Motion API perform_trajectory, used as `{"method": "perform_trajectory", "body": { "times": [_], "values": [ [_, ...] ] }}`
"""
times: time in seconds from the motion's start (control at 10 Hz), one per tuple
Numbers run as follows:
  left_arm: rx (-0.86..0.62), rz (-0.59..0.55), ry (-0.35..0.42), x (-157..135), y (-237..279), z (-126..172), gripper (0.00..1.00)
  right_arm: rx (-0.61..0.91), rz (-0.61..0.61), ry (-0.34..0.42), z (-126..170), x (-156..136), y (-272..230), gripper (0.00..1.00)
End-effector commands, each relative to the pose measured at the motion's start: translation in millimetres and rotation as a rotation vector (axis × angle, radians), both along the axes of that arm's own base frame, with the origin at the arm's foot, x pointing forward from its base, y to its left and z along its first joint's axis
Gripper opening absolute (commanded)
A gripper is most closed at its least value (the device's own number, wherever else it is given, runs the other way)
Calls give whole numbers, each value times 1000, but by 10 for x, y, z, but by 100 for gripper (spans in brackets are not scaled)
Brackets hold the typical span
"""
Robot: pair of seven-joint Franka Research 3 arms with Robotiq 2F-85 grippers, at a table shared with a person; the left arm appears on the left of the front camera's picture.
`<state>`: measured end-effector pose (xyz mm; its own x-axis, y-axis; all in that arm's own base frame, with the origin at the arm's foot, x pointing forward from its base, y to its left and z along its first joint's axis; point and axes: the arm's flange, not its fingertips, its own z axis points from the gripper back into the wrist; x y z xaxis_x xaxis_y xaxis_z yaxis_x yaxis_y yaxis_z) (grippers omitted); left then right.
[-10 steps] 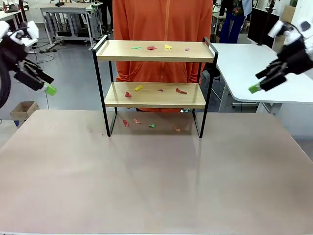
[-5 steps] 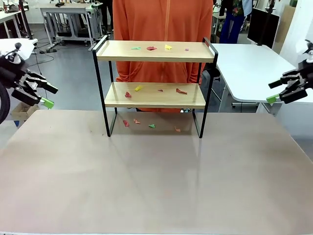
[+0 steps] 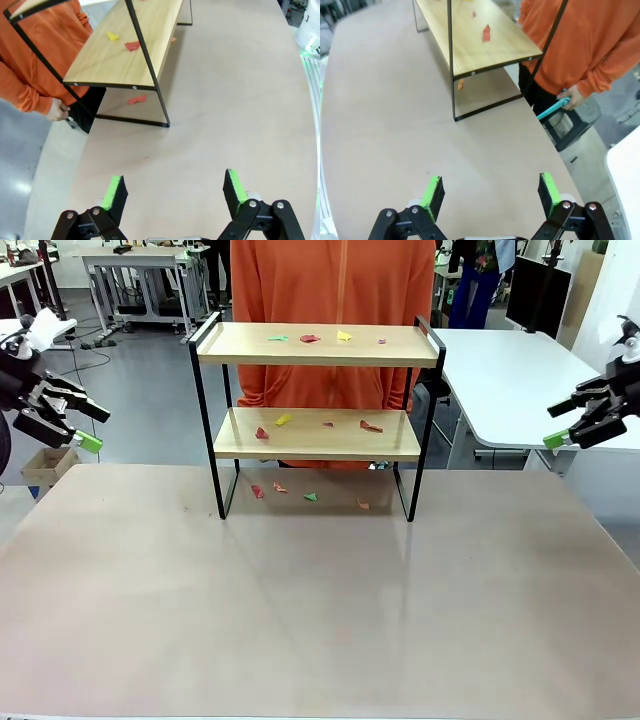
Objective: Clean the shelf.
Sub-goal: Pick up the Duster handed by the human.
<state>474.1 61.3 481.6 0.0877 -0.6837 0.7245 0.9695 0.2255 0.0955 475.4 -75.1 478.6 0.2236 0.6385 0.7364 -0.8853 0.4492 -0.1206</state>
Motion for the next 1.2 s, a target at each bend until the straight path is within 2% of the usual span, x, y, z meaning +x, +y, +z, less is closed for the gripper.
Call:
{"method": "perform_trajectory", "body": {
  "times": [0.0, 0.1, 0.2, 0.3, 0.4, 0.5, 0.7, 0.9, 1.1],
  "values": [
    [-135, -34, 123, 611, 391, -142, 100, 160, 27, 49, -35, 548, -335, 100],
    [-183, -46, 138, 825, 548, -269, 100, 239, 65, 68, -97, 764, -495, 100],
    [-232, -80, 117, 990, 662, -385, 100, 305, 103, 64, -171, 933, -644, 100],
    [-286, -121, 76, 1140, 774, -515, 100, 343, 115, 30, -252, 1085, -798, 100],
    [-378, -195, 48, 1204, 864, -621, 100, 406, 167, 29, -353, 1169, -889, 100],
    [-428, -223, -2, 1254, 945, -712, 100, 437, 200, 11, -451, 1246, -990, 100],
    [-497, -275, -108, 1181, 994, -806, 100, 452, 230, -31, -600, 1262, -1175, 100],
    [-542, -307, -158, 1121, 1012, -835, 100, 484, 252, -28, -688, 1225, -1289, 100],
    [-575, -259, -183, 1090, 1013, -863, 100, 501, 252, -59, -669, 1178, -1417, 100]
  ]
}}
